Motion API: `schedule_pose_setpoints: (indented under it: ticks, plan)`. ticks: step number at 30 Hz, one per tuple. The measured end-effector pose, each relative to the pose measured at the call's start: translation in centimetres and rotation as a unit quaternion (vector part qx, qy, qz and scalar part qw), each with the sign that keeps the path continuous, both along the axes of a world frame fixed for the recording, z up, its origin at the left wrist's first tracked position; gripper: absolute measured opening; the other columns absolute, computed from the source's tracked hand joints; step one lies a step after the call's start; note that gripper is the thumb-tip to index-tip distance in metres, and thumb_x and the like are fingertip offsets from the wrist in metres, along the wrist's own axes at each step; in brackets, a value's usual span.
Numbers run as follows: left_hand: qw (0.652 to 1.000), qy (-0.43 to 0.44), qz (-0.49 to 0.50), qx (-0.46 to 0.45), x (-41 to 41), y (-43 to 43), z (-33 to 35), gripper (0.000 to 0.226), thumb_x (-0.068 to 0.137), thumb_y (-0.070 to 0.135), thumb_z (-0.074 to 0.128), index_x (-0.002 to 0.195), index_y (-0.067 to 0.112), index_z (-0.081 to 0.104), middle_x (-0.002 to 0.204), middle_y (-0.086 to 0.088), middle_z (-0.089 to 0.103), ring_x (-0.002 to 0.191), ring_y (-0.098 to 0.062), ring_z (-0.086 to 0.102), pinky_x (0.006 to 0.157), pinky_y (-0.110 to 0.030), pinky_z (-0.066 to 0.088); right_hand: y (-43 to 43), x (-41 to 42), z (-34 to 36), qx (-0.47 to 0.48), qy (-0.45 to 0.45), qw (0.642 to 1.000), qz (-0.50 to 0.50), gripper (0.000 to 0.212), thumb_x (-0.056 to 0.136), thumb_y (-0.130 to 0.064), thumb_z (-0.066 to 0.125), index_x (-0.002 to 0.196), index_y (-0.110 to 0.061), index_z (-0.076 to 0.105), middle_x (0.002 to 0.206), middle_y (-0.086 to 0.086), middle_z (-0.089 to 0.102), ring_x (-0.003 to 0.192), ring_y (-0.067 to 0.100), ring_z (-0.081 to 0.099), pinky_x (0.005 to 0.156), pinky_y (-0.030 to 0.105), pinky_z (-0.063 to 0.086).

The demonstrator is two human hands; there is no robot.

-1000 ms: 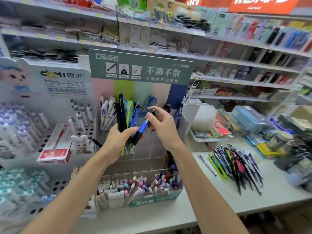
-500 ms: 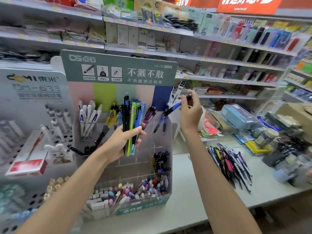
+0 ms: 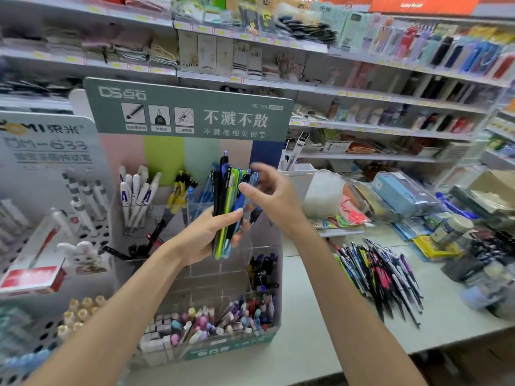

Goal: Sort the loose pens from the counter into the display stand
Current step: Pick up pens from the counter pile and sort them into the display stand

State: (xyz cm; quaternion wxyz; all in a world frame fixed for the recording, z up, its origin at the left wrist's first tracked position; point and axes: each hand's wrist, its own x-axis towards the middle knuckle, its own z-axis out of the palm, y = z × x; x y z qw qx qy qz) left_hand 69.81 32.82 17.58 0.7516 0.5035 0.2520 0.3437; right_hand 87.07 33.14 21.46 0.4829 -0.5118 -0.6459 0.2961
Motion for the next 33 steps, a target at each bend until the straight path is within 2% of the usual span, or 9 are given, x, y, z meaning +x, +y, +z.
schedule_pose_setpoints:
  ticks: [2,7,15,17,19,21,23,28,33]
  plan:
    - [1.0,-0.003,-0.005,0.007,0.2,-0.2,0.0,0.043,0.093,0.029,0.059,0.129,0.006,0.054,0.085,-0.004,0.062,0.062,-0.013,0.052,0.059,-0.023,0.048,0.0,0.0,0.0,-0.036,0.028,0.998,0.044,0.006,0.091,-0.017,0.069,0.096,-0.013,0.069,0.084,-0.004,0.071,0.075,0.006,0.065,0.071,0.023,0.053]
    - [1.0,0.006,-0.001,0.02,-0.1,-0.5,0.1,0.031,0.096,0.028,0.053,0.122,0.012,0.057,0.086,-0.006,0.062,0.062,-0.012,0.05,0.058,-0.022,0.046,0.0,0.5,-0.1,-0.046,0.07,0.996,0.013,0.022,0.093,-0.02,0.066,0.092,0.003,0.069,0.093,0.025,0.071,0.084,0.035,0.067,0.085,0.048,0.053]
    - [0.99,0.109,0.006,0.093,-1.4,-1.2,0.6,0.017,0.097,0.019,0.055,0.106,0.005,0.059,0.082,-0.004,0.066,0.056,-0.012,0.048,0.054,-0.023,0.043,0.3,1.0,4.1,0.002,0.417,0.909,0.0,0.018,0.107,-0.012,0.034,0.093,-0.011,0.046,0.08,0.008,0.064,0.069,0.021,0.061,0.071,0.033,0.054]
    - [0.984,0.141,0.012,0.112,-1.7,-1.2,0.4,0.012,0.097,0.017,0.056,0.097,0.005,0.059,0.076,0.0,0.067,0.055,-0.013,0.047,0.055,-0.024,0.042,0.9,1.1,5.1,0.029,0.343,0.938,-0.029,0.016,0.105,-0.016,0.039,0.093,-0.011,0.047,0.075,0.007,0.06,0.059,0.015,0.047,0.058,0.028,0.041]
    - [0.981,0.147,0.007,0.125,-1.8,-1.3,0.5,0.01,0.097,0.016,0.057,0.096,0.006,0.058,0.077,-0.002,0.067,0.054,-0.013,0.047,0.054,-0.025,0.041,1.2,0.5,4.9,0.015,0.132,0.99,-0.041,0.018,0.097,-0.028,0.057,0.092,-0.011,0.062,0.082,0.01,0.063,0.063,0.013,0.049,0.06,0.026,0.04]
    - [0.982,0.141,0.001,0.123,-1.7,-1.3,0.8,0.008,0.096,0.016,0.057,0.098,0.008,0.057,0.082,-0.006,0.067,0.054,-0.013,0.047,0.054,-0.025,0.042,1.0,-0.3,4.0,-0.049,-0.027,0.998,0.018,0.028,0.09,-0.037,0.067,0.093,-0.01,0.072,0.084,0.006,0.066,0.071,0.012,0.057,0.064,0.022,0.045]
    - [0.983,0.14,0.008,0.115,-1.7,-1.3,1.0,0.009,0.096,0.016,0.057,0.102,0.008,0.056,0.083,-0.006,0.067,0.054,-0.013,0.047,0.054,-0.024,0.043,0.7,-1.0,3.5,-0.088,-0.048,0.994,0.049,0.031,0.092,-0.039,0.065,0.085,-0.009,0.072,0.076,0.003,0.063,0.068,0.014,0.056,0.059,0.02,0.045]
    - [0.978,0.17,0.021,0.118,-2.2,-1.3,0.7,0.021,0.099,0.019,0.055,0.108,0.0,0.058,0.076,0.002,0.067,0.056,-0.014,0.047,0.059,-0.027,0.042,2.0,-1.0,3.3,-0.018,0.206,0.977,-0.043,0.031,0.103,-0.014,0.041,0.078,-0.008,0.059,0.062,-0.007,0.067,0.048,0.003,0.037,0.046,0.017,0.03]
    - [0.984,0.141,0.087,0.064,-1.8,-1.5,0.3,0.027,0.102,0.02,0.048,0.112,-0.003,0.056,0.063,0.005,0.067,0.051,-0.009,0.052,0.053,-0.021,0.047,3.6,1.7,3.7,-0.005,0.491,0.867,-0.081,0.017,0.099,-0.002,0.035,0.085,-0.01,0.038,0.057,0.001,0.064,0.057,0.014,0.053,0.064,0.027,0.042]
